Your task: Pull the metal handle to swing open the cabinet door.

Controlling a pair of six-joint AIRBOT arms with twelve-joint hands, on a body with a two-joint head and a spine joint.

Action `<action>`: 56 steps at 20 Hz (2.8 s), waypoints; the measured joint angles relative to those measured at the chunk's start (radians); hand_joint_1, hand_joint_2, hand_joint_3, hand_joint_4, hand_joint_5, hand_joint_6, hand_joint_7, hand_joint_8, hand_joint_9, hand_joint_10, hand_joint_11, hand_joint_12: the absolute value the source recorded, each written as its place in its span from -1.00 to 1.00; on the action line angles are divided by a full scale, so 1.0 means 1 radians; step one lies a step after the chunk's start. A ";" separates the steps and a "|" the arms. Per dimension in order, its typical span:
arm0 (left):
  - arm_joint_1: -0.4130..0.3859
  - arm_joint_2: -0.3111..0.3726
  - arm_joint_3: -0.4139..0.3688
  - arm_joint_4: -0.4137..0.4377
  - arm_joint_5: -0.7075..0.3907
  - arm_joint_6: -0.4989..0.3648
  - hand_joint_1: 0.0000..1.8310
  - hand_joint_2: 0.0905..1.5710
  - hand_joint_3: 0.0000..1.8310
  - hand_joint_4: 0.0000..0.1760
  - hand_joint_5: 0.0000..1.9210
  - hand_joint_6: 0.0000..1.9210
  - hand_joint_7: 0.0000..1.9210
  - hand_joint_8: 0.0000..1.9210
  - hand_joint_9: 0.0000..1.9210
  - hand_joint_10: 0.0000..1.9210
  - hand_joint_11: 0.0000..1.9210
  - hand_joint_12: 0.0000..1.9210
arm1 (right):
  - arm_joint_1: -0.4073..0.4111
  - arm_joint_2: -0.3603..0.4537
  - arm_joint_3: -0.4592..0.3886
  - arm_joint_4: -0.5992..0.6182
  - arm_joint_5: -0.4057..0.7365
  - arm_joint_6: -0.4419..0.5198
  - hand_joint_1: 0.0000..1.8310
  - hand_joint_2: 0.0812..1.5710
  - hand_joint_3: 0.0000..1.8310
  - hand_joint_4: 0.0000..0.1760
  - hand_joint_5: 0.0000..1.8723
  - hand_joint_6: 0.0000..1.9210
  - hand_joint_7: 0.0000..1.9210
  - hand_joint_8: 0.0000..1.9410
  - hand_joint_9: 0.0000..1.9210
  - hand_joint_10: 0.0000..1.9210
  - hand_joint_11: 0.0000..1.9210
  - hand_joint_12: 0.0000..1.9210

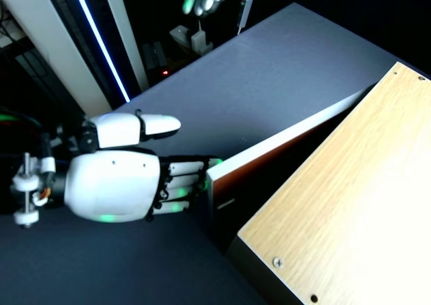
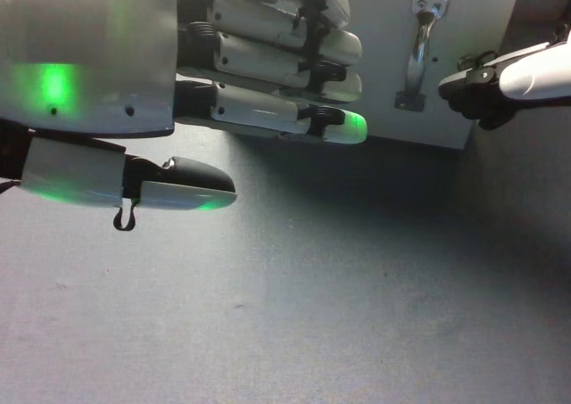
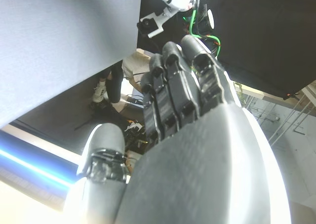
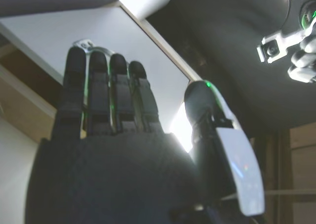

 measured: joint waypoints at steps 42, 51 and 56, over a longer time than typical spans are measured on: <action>0.000 0.000 0.000 0.000 -0.001 0.000 -1.00 0.99 -0.98 -1.00 -0.60 -1.00 -0.56 -1.00 -0.60 -1.00 -1.00 -0.10 | -0.010 -0.076 0.270 -0.232 0.083 -0.464 -1.00 0.90 -0.99 -1.00 -0.73 -0.99 -0.73 -1.00 -0.75 -1.00 -1.00 -0.23; 0.000 0.000 0.000 0.000 0.000 0.000 -1.00 1.00 -0.99 -1.00 -0.61 -1.00 -0.57 -1.00 -0.62 -1.00 -1.00 -0.12 | 0.002 -0.084 0.244 -0.201 -0.007 -0.339 -1.00 0.90 -1.00 -1.00 -0.73 -1.00 -0.74 -1.00 -0.76 -1.00 -1.00 -0.26; 0.000 0.000 0.000 0.000 -0.001 0.000 -1.00 1.00 -0.99 -1.00 -0.60 -1.00 -0.56 -1.00 -0.60 -1.00 -1.00 -0.08 | 0.005 -0.084 0.233 -0.164 -0.037 -0.295 -1.00 0.89 -1.00 -1.00 -0.74 -1.00 -0.74 -1.00 -0.76 -1.00 -1.00 -0.27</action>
